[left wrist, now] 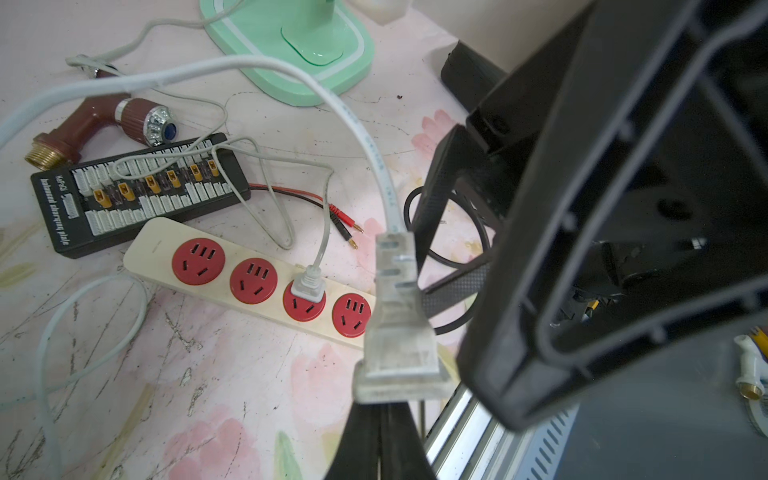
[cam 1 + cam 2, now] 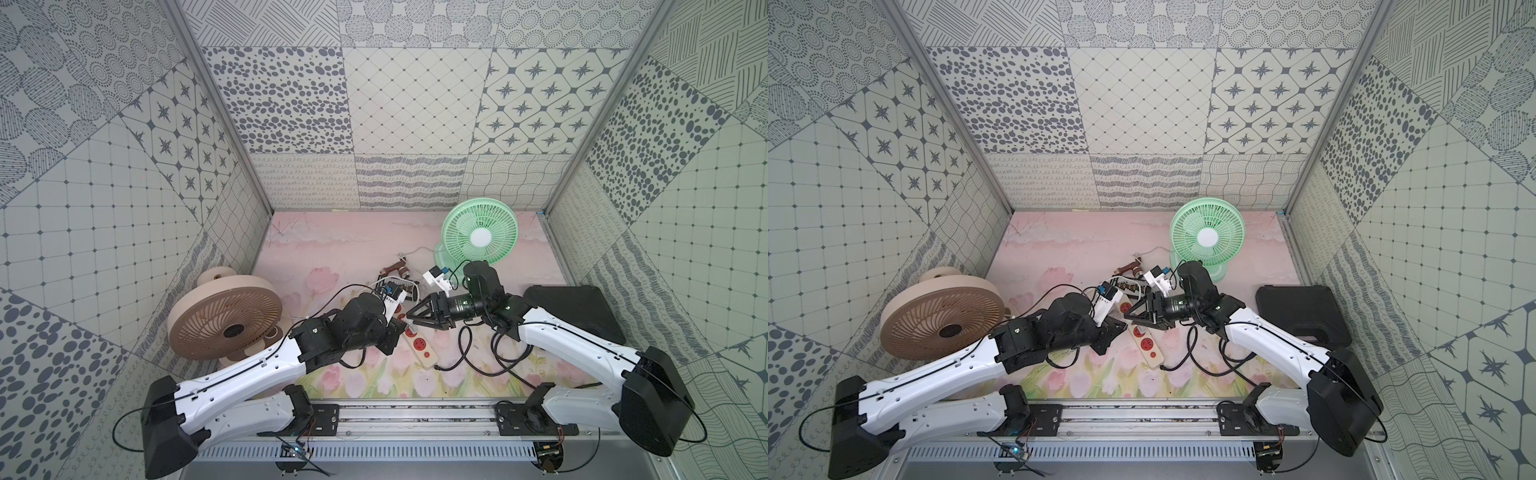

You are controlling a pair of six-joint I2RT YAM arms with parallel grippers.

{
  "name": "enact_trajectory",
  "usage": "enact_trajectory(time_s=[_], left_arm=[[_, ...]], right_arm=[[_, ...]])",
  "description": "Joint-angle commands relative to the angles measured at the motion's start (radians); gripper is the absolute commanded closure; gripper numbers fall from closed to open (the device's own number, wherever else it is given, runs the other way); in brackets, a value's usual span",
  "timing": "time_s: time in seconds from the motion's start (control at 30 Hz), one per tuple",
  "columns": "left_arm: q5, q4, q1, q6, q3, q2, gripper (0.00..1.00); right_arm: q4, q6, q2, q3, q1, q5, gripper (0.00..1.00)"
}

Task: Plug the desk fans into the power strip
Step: Pick up the plug from the center of the board.

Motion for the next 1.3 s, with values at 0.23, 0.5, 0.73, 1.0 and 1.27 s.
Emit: enact_trajectory(time_s=[0.23,0.5,0.73,1.0,1.27], left_arm=[[-0.172,0.032,-0.085,0.173,0.029,0.016,1.00],[-0.220,0.034,-0.121,0.203,0.021,0.020,1.00],[-0.212,0.036,-0.123,0.207,0.021,0.020,1.00],[-0.201,0.036,-0.121,0.200,0.021,0.016,1.00],[-0.215,0.007,-0.122,0.154,0.043,0.016,0.93]], right_arm=[[-0.014,-0.001,0.056,0.067,-0.017,-0.094,0.57],[-0.098,-0.047,0.061,0.094,-0.014,-0.113,0.78],[-0.155,-0.085,0.043,0.099,-0.008,-0.131,0.75],[-0.171,-0.111,0.059,0.103,-0.001,-0.140,0.73],[-0.176,-0.133,0.082,0.115,0.011,-0.134,1.00]])
